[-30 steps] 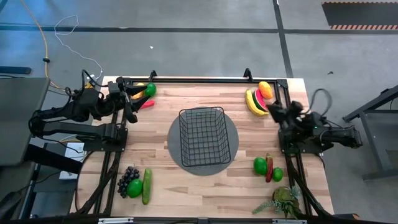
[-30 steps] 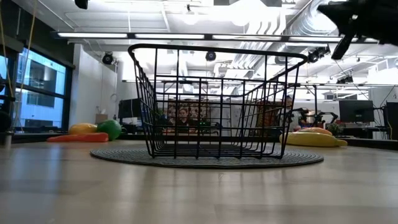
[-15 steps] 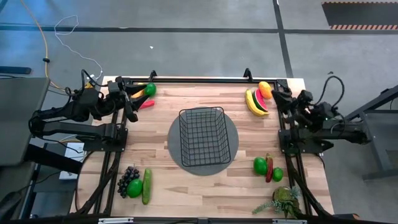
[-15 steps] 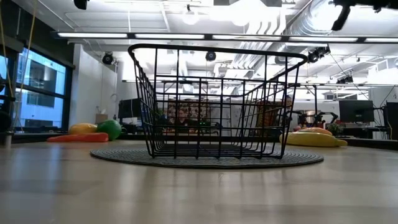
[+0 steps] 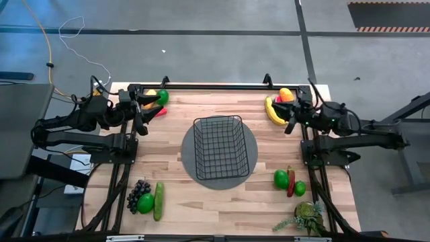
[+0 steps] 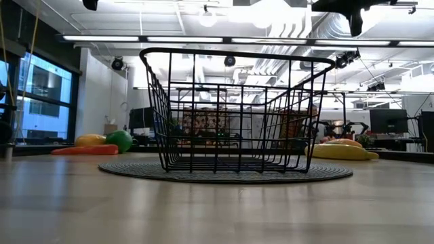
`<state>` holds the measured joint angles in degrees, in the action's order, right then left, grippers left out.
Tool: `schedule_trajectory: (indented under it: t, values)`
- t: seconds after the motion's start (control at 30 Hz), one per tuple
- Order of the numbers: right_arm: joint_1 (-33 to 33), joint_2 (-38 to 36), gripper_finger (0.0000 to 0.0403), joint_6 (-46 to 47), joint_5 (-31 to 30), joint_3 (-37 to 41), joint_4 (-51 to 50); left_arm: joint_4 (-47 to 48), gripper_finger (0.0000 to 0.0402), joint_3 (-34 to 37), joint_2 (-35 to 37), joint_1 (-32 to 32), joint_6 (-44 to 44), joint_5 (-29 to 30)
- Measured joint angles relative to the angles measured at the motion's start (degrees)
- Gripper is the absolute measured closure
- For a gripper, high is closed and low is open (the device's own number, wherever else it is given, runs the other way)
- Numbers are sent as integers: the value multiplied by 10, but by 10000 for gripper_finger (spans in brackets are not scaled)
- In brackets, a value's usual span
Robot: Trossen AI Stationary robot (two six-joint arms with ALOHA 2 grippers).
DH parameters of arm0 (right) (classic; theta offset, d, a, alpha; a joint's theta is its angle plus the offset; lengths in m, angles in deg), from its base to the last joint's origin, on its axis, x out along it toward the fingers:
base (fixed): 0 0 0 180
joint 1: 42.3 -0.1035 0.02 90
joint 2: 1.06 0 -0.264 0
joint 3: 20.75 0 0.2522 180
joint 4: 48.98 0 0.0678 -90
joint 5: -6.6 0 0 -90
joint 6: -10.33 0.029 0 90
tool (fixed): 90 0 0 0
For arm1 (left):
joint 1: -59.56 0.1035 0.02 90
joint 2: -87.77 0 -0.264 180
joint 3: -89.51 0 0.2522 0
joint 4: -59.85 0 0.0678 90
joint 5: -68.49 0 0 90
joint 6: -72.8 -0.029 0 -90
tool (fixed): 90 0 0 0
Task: Build produce basket
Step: Put the red chili pepper into the black wire basket
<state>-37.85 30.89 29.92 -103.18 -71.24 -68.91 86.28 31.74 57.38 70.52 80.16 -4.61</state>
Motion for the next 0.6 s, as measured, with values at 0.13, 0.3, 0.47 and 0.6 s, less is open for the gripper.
schedule_trajectory:
  t: [0.13, 0.3, 0.47, 0.6]
  values:
    - [0, 12, 357, 40, 3, 0, -11, 0, 194, 0, 0, 0, 1, 0]
    - [0, 12, 258, 59, -6, 0, -29, 0, 194, 0, 0, 0, 1, 0]
    - [0, 15, 172, 54, 16, 0, -28, 0, 194, 0, 0, 0, 7, -17]
    - [0, 24, 148, 29, 38, 0, -27, 0, 194, 0, -1, 0, 36, -66]
